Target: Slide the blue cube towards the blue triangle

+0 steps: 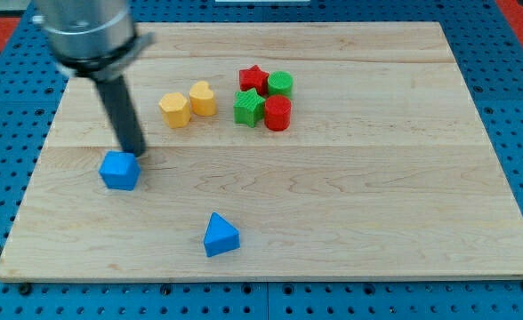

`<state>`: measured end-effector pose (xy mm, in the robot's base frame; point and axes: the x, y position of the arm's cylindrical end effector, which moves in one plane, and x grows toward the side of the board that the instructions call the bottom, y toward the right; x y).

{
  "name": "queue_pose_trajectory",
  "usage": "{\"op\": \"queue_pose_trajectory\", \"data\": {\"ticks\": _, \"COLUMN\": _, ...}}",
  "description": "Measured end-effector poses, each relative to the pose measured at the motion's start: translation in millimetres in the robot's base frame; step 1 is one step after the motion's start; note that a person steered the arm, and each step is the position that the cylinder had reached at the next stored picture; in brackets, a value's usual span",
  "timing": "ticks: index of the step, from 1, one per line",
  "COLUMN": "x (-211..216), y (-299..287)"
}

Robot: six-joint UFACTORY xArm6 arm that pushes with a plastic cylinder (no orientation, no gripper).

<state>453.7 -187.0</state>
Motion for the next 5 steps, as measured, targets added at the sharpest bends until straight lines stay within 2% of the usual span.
{"op": "queue_pose_trajectory", "data": {"ticks": 2, "x": 11, "y": -34}}
{"op": "queue_pose_trajectory", "data": {"ticks": 3, "x": 37, "y": 39}}
{"op": "queue_pose_trajectory", "data": {"ticks": 4, "x": 39, "y": 74}}
{"op": "queue_pose_trajectory", "data": {"ticks": 5, "x": 39, "y": 24}}
